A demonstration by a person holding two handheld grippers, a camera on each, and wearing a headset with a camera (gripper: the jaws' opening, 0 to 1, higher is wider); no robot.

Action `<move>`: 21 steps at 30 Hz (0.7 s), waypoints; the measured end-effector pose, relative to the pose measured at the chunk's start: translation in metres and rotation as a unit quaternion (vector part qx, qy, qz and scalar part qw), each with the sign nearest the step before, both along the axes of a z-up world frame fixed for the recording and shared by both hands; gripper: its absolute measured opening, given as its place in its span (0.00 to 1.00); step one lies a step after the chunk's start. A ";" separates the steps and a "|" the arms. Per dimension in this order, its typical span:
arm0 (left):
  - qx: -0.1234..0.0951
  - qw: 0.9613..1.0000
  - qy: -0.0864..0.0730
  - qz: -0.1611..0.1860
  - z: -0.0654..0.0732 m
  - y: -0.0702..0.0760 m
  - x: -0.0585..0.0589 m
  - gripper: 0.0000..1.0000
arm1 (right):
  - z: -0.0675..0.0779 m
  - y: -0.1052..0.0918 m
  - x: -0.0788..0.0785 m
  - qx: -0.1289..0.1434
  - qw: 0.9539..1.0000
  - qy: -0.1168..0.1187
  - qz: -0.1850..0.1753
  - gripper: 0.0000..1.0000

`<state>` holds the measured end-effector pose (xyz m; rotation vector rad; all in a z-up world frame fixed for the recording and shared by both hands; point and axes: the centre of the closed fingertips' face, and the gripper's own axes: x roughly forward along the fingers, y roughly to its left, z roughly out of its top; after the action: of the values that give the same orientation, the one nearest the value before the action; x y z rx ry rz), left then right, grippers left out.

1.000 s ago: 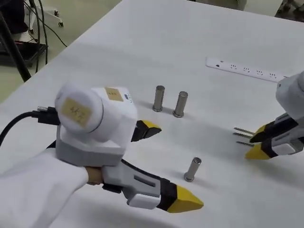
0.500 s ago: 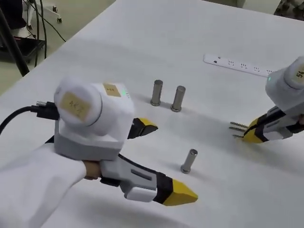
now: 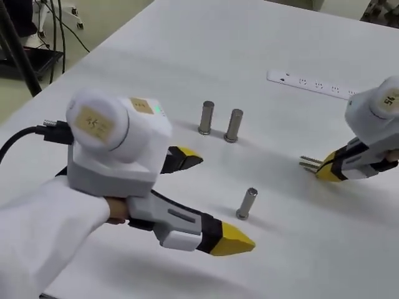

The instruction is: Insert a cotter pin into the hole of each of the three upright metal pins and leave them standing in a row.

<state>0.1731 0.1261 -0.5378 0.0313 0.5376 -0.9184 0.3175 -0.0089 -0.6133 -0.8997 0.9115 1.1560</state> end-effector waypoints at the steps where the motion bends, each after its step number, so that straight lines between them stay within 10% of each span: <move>1: 0.003 1.000 0.000 0.000 0.000 0.000 -0.001 0.88 | 0.000 0.000 0.000 -0.009 1.000 -0.006 0.001 0.00; 13: 0.022 1.000 0.012 0.006 -0.008 0.003 -0.004 0.83 | 0.005 -0.009 -0.005 -0.062 0.997 -0.038 0.032 0.00; 21: 0.010 1.000 -0.004 0.008 0.001 0.001 0.000 0.79 | 0.044 -0.009 -0.014 -0.024 0.996 -0.076 0.030 0.00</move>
<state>0.1727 0.1269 -0.5363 0.0485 0.5401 -0.8963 0.3036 -0.0182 -0.5692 -1.0458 0.7947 1.1046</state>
